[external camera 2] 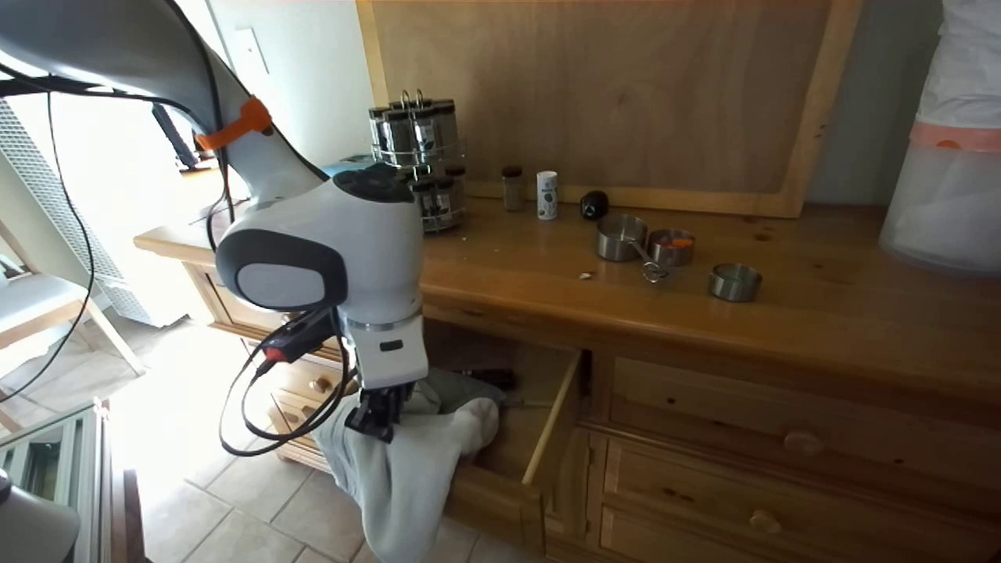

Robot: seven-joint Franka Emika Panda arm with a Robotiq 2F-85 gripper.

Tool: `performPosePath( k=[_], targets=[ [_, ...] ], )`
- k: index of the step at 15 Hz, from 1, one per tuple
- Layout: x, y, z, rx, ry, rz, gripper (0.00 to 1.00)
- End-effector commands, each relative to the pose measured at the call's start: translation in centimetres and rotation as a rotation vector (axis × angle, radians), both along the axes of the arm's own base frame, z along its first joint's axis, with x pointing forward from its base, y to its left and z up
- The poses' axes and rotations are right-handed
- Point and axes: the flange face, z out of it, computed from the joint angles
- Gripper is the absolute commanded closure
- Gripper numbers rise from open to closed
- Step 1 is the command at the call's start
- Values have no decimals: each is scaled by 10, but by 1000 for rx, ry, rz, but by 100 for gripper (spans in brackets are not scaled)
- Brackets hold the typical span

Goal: Move the towel closer to the spice rack

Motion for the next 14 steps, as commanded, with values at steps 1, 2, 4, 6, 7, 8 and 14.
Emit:
performPosePath(
  k=[1,2,4,6,7,8,14],
  targets=[
    [2,12,7,14,-7,6,97],
    [2,14,8,13,-9,10,98],
    [1,18,14,13,-22,22,97],
    [1,22,22,12,-40,35,97],
    [1,25,27,10,-50,42,97],
    [1,28,31,10,-58,48,97],
    [4,42,64,-13,-160,113,97]
  ],
)
